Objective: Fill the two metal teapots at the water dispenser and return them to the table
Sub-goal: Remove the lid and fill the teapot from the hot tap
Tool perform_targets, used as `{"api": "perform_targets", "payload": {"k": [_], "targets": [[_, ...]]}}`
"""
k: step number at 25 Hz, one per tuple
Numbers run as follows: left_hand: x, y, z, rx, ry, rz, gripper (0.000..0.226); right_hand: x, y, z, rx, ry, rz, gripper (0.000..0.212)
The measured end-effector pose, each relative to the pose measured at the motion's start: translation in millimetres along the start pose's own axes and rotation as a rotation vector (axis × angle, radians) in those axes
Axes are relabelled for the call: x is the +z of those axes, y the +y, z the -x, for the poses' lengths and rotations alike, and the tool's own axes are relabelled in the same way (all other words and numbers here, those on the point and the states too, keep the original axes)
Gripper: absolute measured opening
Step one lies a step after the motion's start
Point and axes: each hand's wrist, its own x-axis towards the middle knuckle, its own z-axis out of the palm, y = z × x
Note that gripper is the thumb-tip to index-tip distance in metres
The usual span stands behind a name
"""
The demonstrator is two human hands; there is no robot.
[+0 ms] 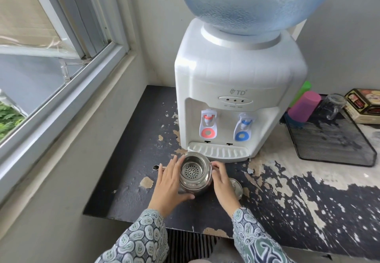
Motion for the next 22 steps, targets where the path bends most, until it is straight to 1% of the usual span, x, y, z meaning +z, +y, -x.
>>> {"api": "perform_targets", "payload": {"k": [2, 4, 8, 11, 15, 18, 22], "targets": [[-4, 4, -5, -0.02, 0.067, 0.057, 0.119, -1, -1, 2, 0.025, -0.013, -0.051, 0.02], [-11, 10, -10, -0.017, 0.113, 0.124, 0.118, -8, -4, 1, 0.003, -0.003, -0.078, 0.022], [-26, 29, -30, 0.02, 0.148, 0.16, 0.116, -25, -13, -8, -0.061, 0.058, -0.146, 0.028], [-28, 40, -46, 0.014, 0.128, 0.141, 0.118, -32, -17, -19, -0.069, 0.063, -0.165, 0.036], [-27, 38, -57, -0.01, 0.083, 0.14, 0.118, -33, -18, -29, -0.049, 0.051, -0.108, 0.037], [-27, 38, -66, -0.009, 0.067, 0.147, 0.118, -33, -23, -33, -0.034, 0.067, -0.079, 0.044], [-29, 37, -73, -0.055, 0.031, 0.199, 0.119, -30, -33, -36, -0.114, 0.046, 0.008, 0.053]]}}
